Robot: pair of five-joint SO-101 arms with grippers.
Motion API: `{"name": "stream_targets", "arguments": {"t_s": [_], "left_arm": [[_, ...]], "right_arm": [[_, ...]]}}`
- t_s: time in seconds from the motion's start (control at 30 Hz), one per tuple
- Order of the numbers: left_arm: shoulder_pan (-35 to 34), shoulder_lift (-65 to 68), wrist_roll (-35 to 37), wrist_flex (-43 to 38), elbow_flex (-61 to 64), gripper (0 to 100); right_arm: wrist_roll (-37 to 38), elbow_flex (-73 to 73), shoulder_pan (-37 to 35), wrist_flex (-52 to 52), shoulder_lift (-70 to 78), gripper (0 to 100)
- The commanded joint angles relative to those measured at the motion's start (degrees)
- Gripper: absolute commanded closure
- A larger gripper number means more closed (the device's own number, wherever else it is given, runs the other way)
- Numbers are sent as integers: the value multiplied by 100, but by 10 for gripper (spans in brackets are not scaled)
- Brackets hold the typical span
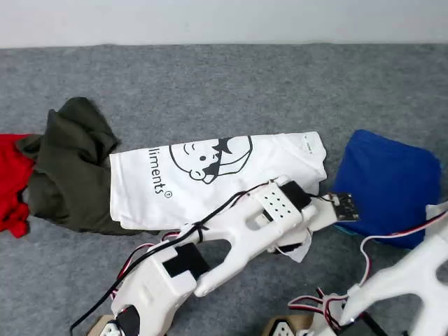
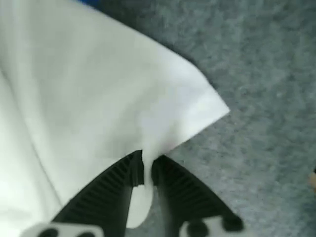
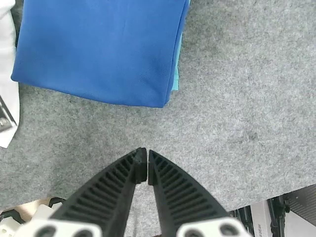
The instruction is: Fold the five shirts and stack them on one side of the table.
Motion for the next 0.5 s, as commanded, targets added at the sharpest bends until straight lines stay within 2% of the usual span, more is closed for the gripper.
{"name": "stream_targets", "arguments": {"t_s": [0.0, 0.23, 0.47], "left_arm": [[35, -343, 18, 448, -708, 994], [-290, -273, 18, 554, -1525, 994], [-1029, -273, 62, 88, -1446, 994]], "right_arm": [[53, -44, -31, 224, -198, 990], [53, -35, -31, 224, -198, 990], [53, -35, -31, 224, -180, 990]]}}
